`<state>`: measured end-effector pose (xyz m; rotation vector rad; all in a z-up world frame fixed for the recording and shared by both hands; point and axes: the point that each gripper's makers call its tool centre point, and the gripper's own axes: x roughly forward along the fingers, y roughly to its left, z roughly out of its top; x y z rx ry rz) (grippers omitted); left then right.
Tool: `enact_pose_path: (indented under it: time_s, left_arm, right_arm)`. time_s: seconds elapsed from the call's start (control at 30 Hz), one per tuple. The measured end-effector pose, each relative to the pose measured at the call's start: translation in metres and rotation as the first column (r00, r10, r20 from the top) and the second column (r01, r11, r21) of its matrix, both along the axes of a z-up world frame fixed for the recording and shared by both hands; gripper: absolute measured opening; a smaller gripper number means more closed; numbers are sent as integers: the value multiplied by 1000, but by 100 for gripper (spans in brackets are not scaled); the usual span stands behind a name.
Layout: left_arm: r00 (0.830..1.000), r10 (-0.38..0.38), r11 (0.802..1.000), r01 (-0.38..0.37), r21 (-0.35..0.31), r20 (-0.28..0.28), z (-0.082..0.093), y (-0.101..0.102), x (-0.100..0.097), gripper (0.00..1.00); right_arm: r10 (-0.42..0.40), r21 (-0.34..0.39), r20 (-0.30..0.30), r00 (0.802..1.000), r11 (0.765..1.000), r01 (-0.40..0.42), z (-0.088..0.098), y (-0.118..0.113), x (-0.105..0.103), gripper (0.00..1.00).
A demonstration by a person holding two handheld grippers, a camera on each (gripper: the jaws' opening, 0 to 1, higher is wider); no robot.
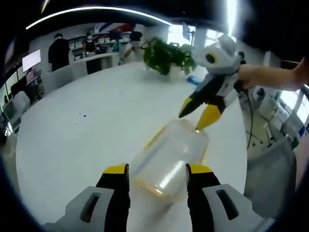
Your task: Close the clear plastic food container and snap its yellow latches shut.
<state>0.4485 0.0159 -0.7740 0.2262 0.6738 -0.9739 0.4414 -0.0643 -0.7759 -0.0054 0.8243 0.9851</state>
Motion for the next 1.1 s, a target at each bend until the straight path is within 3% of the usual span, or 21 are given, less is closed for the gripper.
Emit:
enact_pose_path:
  time_s: [0.1,1.1]
  left_arm:
    - [1000,-1,1000,1,-28,-12,3,-5,-3,44]
    - [999,-40,999,40,26,16,-10,-32,-8,40]
  right_arm:
    - [12,-2,6,1000,1000,-12,1,3,0,34]
    - [100,-33,37,994,995,-98,-10,31,7,32]
